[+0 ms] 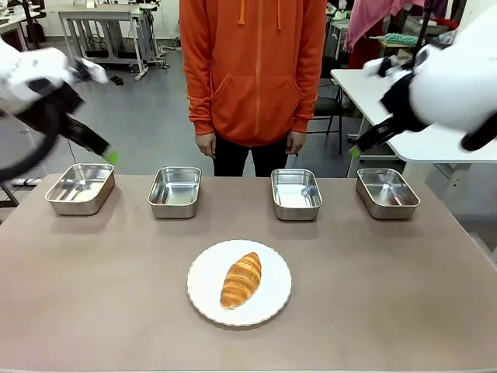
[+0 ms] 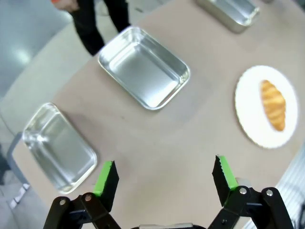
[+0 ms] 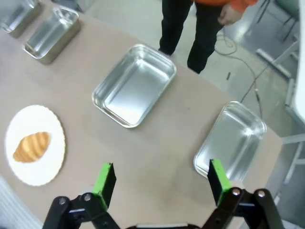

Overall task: Place the bread in the container.
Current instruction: Place the Butter Roll into the Airtight Container indicated by the human.

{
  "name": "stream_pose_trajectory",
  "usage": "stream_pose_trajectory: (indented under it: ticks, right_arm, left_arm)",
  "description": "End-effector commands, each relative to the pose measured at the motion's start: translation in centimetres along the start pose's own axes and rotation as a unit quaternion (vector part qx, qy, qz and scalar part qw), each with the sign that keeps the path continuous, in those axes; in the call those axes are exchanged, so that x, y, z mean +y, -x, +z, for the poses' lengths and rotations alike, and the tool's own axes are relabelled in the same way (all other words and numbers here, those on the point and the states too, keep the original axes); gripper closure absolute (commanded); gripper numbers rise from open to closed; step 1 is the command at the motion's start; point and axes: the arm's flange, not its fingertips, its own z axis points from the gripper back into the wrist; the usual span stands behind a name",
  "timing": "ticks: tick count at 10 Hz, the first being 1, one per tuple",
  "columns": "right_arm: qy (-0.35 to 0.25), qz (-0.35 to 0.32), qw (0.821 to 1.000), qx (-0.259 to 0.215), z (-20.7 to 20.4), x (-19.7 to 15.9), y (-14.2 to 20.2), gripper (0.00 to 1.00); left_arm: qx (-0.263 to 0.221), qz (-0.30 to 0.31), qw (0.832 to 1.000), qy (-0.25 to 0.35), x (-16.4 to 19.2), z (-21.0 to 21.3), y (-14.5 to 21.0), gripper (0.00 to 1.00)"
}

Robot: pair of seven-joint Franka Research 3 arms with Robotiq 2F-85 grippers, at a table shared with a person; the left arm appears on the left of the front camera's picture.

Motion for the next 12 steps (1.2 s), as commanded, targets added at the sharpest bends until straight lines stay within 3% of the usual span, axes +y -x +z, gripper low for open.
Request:
stream_pose_trajectory:
  ticks: [1,3,4,5,6,10,12]
  right_arm:
    - [-0.052,0.022,0.998,-0.023,2.4,-4.6,2.1,0.0]
    - [-0.081,0.068,0.993,-0.062,3.3,-6.9,4.0,0.0]
    - [-0.08,0.069,0.991,-0.087,3.4,-7.6,4.7,0.0]
    - [-0.044,0.04,0.998,-0.038,4.1,-6.3,3.8,0.0]
    - [-0.044,0.04,0.998,-0.038,4.1,-6.3,3.8,0.0]
    - [-0.043,0.056,0.997,-0.037,3.9,-6.2,4.0,0.0]
    - [-0.059,0.063,0.994,-0.067,6.7,-11.6,4.4,0.0]
  left_arm:
    - [-0.008,-0.041,0.996,0.081,7.1,3.0,2.0,0.0]
    - [-0.052,-0.081,0.99,0.106,10.7,5.5,5.7,0.0]
    - [-0.075,-0.046,0.993,0.079,11.7,5.9,6.9,0.0]
    - [-0.071,-0.078,0.993,0.045,10.3,5.2,7.6,0.0]
    - [-0.062,-0.064,0.993,0.082,10.6,7.2,7.4,0.0]
    - [-0.054,-0.067,0.994,0.075,10.9,6.8,7.7,0.0]
    - [-0.104,-0.059,0.989,0.084,14.4,9.4,8.1,0.0]
